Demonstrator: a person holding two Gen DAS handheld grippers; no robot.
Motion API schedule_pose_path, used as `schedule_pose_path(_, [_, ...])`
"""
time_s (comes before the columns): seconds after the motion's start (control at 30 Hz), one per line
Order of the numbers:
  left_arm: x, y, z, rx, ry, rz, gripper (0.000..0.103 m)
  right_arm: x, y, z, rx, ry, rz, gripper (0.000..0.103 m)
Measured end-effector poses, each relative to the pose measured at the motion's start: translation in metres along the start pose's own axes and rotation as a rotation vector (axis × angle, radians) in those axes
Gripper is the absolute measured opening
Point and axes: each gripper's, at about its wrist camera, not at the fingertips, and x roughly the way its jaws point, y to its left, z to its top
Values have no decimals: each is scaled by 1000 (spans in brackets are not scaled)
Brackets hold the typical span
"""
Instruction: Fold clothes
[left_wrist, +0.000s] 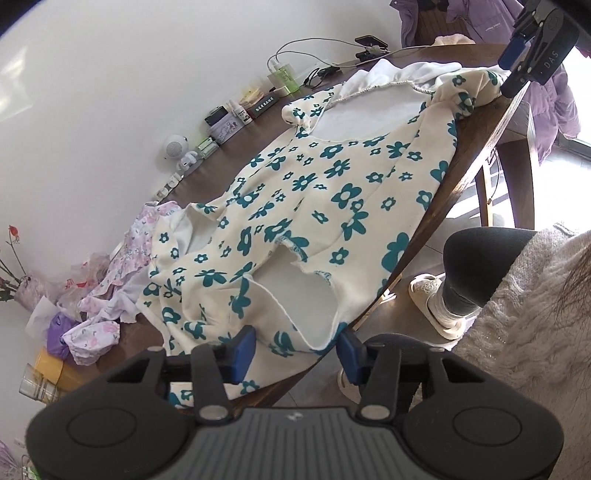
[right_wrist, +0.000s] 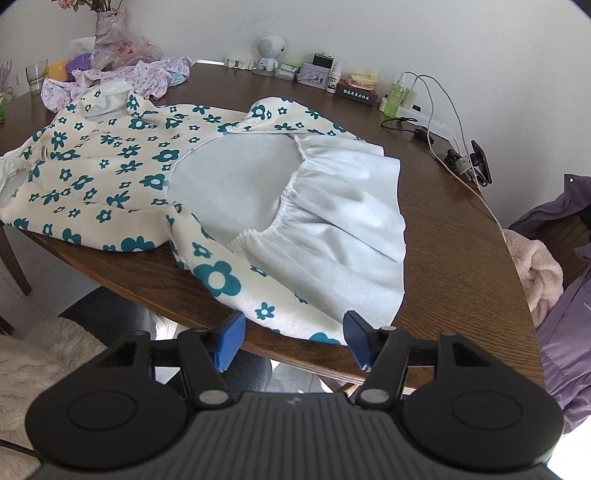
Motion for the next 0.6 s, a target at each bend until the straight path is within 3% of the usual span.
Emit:
schedule_pose_path(0.07, [1, 3, 1, -10, 3, -14, 46, 1, 0, 1, -16, -2, -2, 57])
schedule_pose_path(0.2, [-1, 7, 1, -18, -3, -35, 43, 5, -2, 4, -28, 8, 6, 39])
schedule_pose_path(0.33, [-6, 5, 2, -2, -1, -62, 23, 9, -2, 4, -44, 24, 10, 16])
schedule_pose_path(0.37, [-6, 5, 2, -5, 0, -68, 14, 9, -2, 5, -44, 24, 11, 14])
schedule_pose_path(0.47, [-7, 6, 2, -8, -1, -79, 5, 8, -2, 6, -52, 15, 5, 9])
schedule_pose_path(0.6, [-12, 11, 4, -12, -15, -66, 3, 6, -3, 9, -68, 1, -8, 4])
